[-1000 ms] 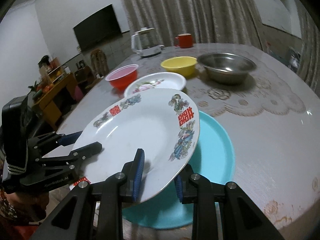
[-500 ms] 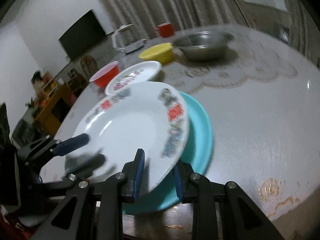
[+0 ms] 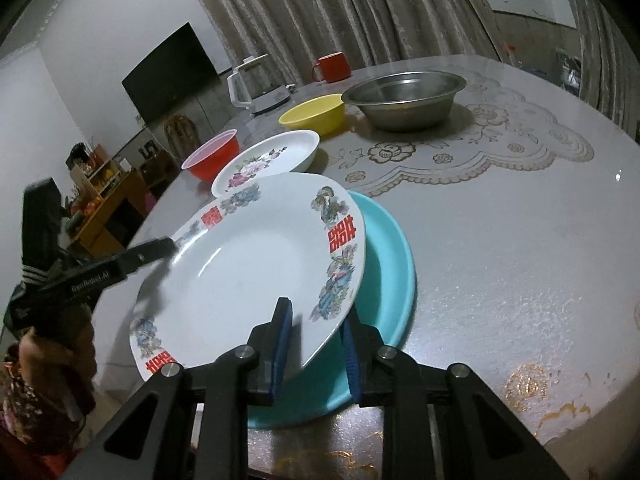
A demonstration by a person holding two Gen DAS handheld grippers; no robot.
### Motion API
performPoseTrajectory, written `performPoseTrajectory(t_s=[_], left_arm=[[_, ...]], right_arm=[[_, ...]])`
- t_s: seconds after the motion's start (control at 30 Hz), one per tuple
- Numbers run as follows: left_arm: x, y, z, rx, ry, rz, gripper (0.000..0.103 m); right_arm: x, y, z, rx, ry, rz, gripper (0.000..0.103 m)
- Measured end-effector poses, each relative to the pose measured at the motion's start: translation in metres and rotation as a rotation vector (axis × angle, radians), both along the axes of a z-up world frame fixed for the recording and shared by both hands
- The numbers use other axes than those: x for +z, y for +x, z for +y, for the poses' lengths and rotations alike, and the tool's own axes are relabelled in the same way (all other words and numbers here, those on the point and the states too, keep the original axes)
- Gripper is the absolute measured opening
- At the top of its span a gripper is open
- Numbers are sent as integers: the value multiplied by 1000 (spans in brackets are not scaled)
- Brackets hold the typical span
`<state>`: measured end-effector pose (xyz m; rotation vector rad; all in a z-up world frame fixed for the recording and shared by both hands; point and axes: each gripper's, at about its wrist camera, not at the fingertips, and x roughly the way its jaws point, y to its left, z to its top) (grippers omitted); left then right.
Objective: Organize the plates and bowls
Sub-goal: 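Lower the white plate onto the turquoise plate and open the left gripper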
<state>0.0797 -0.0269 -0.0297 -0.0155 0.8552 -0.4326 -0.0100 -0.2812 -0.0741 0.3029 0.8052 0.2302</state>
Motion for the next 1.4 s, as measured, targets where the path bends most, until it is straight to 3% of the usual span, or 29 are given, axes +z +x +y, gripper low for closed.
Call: performPoseTrajectory(t_s=[0.07,0.57,0.63,0.77,0.97,1.1,1.4], left_arm=[[-4,-5,-10,-58,-37,37,37],[-5,-25,-43,-102,106,-50,42],[-5,-25,-41,-102,89,-40,46],[-3,-26,-34,-74,61,-26,70],[4,-27,-13,-11,18,-25,89],[10,-21,4,30,-22,-10,94],[23,11,40,137,-110,33,94]], right_arm=[[1,-1,1,1,-6,-3,23],[2,-5,-12,-57,-25,23,24],[3,-7,-12,-59,-20,21,25],[7,-11,-14,-91,-25,4,30],[10,-14,-25,-156,-3,-10,31],[17,-12,-23,-165,-12,-20,31],[51,15,-15,-103,-82,-103,39]])
